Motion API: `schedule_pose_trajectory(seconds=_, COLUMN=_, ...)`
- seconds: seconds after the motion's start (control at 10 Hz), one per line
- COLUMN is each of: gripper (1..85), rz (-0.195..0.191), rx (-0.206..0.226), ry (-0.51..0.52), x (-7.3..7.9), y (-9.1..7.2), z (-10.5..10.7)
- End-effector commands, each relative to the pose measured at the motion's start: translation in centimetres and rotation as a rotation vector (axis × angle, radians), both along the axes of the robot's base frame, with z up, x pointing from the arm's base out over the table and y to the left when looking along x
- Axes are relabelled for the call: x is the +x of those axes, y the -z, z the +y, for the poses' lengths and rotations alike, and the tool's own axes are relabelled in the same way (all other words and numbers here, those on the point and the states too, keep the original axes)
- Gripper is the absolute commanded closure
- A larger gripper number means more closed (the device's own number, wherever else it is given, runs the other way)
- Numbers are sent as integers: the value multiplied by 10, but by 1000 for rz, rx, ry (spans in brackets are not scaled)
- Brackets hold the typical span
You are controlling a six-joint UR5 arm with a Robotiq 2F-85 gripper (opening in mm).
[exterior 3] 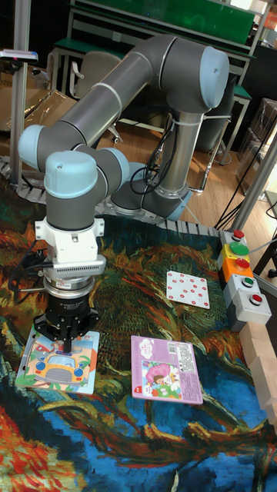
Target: Assemble one piece of a puzzle
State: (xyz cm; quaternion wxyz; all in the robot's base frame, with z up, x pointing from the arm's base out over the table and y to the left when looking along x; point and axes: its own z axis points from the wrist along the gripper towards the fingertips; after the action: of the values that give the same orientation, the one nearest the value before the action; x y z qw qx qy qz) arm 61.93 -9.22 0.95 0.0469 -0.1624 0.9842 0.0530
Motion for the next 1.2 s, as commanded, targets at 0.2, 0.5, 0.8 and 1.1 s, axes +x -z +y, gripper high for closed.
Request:
schedule_pose_trajectory(seconds=0.2, gripper=843, rz=-6, rx=8, ry=0, x=-1, y=-1, z=-2)
schedule_pose_trajectory(seconds=0.5, gripper=843, rz=-1, rx=8, ry=-1, x=-4, y=-3, z=-4)
schedule_pose_trajectory(seconds=0.8, gripper=843, rz=-1, rx=11, ry=-1, x=-6, y=-4, z=-3)
schedule_pose_trajectory(seconds=1.1, gripper=843, rz=-6, rx=15, ry=0, x=-6, y=-4, z=-1)
